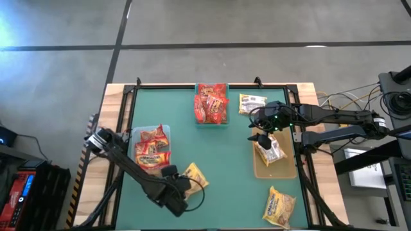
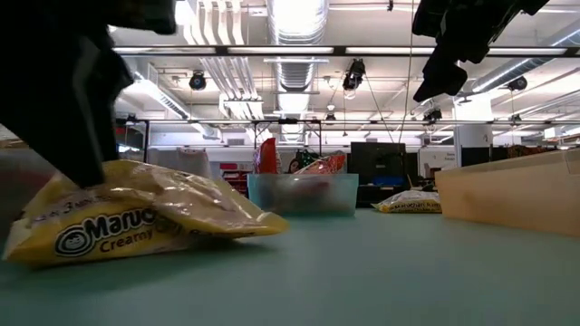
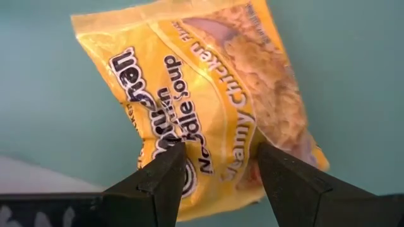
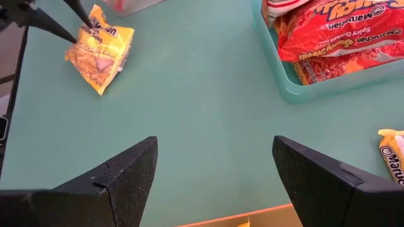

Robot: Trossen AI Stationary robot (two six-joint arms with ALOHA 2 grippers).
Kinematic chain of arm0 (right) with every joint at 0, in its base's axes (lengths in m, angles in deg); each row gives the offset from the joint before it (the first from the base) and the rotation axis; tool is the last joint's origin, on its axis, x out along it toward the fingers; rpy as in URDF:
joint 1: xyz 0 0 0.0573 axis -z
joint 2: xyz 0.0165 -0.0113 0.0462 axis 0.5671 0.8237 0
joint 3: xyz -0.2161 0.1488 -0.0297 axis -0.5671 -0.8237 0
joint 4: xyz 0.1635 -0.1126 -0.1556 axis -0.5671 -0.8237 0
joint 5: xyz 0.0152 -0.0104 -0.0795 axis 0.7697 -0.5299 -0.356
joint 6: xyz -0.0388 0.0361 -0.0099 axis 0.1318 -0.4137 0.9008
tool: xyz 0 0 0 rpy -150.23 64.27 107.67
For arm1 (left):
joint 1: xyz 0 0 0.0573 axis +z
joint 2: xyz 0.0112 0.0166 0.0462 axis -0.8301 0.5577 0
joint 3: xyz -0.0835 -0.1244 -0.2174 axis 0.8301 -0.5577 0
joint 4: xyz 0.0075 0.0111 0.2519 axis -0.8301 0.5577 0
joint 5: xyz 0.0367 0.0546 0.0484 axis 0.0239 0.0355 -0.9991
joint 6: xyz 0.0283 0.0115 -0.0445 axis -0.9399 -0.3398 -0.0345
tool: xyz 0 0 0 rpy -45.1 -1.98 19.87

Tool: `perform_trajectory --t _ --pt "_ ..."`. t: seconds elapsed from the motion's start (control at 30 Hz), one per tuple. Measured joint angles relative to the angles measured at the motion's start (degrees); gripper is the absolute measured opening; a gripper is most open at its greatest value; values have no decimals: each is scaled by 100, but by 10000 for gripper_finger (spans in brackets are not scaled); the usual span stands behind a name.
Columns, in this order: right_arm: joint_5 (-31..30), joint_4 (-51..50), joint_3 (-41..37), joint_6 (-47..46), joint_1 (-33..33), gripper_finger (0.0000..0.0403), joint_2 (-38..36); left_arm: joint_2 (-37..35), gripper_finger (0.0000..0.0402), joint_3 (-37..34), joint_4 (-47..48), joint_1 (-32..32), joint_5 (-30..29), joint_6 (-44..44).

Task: Sort Maruchan noodles
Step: Put the yellow noodle pack into the yellow bin

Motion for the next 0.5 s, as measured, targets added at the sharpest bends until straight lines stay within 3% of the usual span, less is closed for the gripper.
perform_trajectory --t 0.5 --pt "0 -1 0 0 0 302 0 105 181 -24 -640 1304 -44 -2205"
